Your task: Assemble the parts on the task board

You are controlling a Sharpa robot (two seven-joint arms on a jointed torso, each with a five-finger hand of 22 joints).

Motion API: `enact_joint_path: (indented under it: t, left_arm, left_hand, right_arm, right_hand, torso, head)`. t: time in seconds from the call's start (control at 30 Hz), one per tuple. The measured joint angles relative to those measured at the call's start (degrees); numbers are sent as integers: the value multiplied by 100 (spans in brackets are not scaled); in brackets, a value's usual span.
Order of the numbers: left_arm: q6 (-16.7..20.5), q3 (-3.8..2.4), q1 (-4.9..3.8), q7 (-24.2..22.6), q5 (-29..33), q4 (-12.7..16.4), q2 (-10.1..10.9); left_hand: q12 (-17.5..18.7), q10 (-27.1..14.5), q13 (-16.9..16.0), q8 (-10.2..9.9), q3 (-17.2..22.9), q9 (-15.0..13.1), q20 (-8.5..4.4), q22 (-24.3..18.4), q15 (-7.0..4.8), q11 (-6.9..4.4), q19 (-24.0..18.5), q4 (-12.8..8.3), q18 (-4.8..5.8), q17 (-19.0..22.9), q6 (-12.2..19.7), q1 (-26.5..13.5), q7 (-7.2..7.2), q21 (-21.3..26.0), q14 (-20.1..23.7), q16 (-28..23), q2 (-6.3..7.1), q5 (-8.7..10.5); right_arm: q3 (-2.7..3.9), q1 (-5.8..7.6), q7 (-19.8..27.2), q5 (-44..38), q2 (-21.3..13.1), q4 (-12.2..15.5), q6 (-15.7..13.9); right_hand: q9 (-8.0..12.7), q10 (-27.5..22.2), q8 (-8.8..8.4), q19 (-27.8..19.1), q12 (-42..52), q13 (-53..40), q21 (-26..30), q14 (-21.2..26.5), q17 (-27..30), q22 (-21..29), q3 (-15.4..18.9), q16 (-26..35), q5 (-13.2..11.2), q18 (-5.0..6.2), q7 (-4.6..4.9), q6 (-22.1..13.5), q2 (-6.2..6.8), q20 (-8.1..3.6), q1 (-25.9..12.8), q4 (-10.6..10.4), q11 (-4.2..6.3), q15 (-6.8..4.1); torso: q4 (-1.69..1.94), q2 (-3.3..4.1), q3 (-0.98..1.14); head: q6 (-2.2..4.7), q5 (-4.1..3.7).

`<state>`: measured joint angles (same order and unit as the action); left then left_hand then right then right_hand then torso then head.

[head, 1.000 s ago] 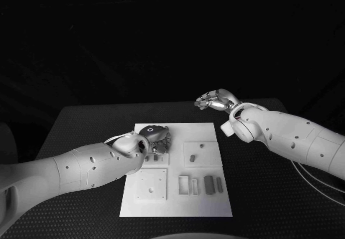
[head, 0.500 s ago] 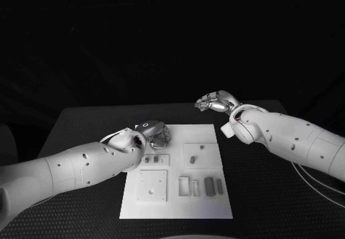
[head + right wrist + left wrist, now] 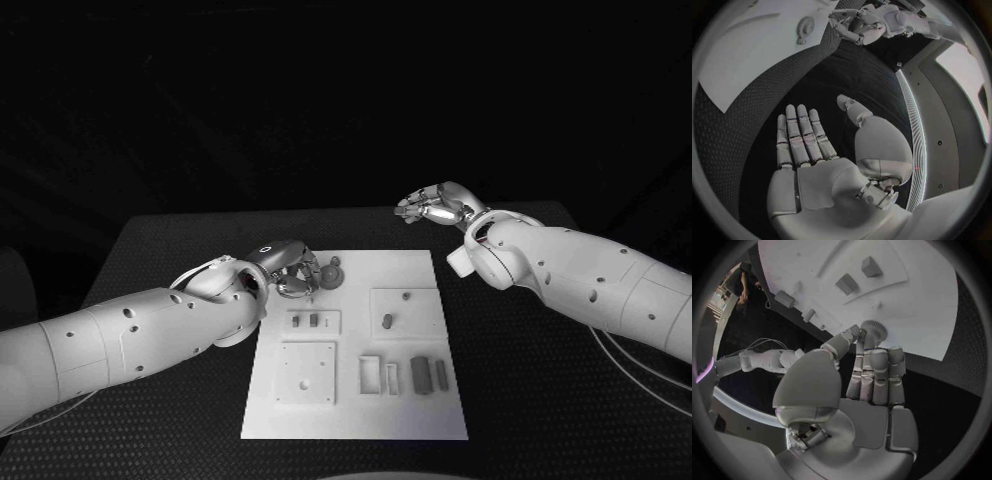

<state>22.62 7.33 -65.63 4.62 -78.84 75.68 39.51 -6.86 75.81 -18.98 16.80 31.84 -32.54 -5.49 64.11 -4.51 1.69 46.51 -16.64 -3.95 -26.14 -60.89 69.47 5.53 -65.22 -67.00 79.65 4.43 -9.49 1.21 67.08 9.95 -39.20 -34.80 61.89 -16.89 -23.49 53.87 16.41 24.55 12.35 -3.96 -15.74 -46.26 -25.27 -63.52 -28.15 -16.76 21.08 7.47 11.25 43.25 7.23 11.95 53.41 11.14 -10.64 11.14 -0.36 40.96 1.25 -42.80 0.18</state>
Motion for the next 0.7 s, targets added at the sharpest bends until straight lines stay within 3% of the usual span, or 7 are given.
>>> enact_joint_path:
  t: [0.27,0.7]
  left_arm:
    - [-11,4,7,-66,153,29,175]
    - [-190,6,31,-128,243,-141,134]
  left_hand:
    - [-17,15,0,0,0,2,0,0,2,-15,0,0,1,6,0,12,0,0,-17,0,3,1]
    - [-16,15,0,0,-1,8,0,-1,11,-17,0,0,3,12,1,20,-1,0,-27,0,10,-3]
  right_arm:
    - [0,0,0,0,-25,12,0]
    - [0,0,0,0,-25,12,0]
  right_hand:
    - [0,0,0,0,0,0,0,0,0,1,0,0,0,0,0,0,0,0,0,0,0,0]
    - [1,0,0,0,0,0,23,0,3,-11,0,0,0,0,0,0,0,0,0,0,0,0]
  torso:
    - [4,1,-12]
    - [-5,4,-13]
  head:
    - [-12,2]
    - [-26,20]
